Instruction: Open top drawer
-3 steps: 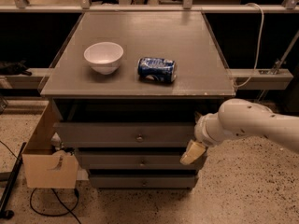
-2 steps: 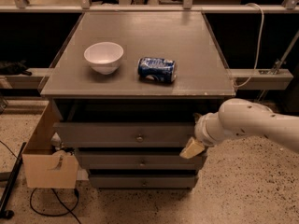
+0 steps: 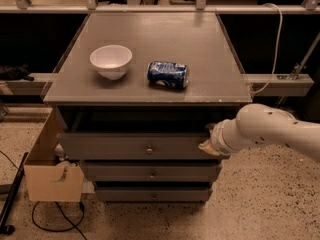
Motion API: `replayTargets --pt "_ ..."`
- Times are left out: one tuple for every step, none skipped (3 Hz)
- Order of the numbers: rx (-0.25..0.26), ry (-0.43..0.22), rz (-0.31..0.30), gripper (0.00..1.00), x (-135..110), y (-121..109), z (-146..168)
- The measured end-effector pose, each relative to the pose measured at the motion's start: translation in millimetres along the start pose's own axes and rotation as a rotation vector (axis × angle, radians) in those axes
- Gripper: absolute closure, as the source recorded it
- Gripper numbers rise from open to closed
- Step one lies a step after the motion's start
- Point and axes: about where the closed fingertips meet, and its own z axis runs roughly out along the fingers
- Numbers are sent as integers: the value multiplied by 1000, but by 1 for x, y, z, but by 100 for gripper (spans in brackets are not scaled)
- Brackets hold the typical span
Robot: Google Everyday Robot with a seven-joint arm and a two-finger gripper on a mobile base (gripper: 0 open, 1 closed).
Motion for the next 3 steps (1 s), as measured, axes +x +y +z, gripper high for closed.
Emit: replayTargets --pt "0 0 0 96 -4 -3 -5" --pt "11 -14 17 100 -7 -1 -11" --pt "11 -14 17 82 -7 -1 -11"
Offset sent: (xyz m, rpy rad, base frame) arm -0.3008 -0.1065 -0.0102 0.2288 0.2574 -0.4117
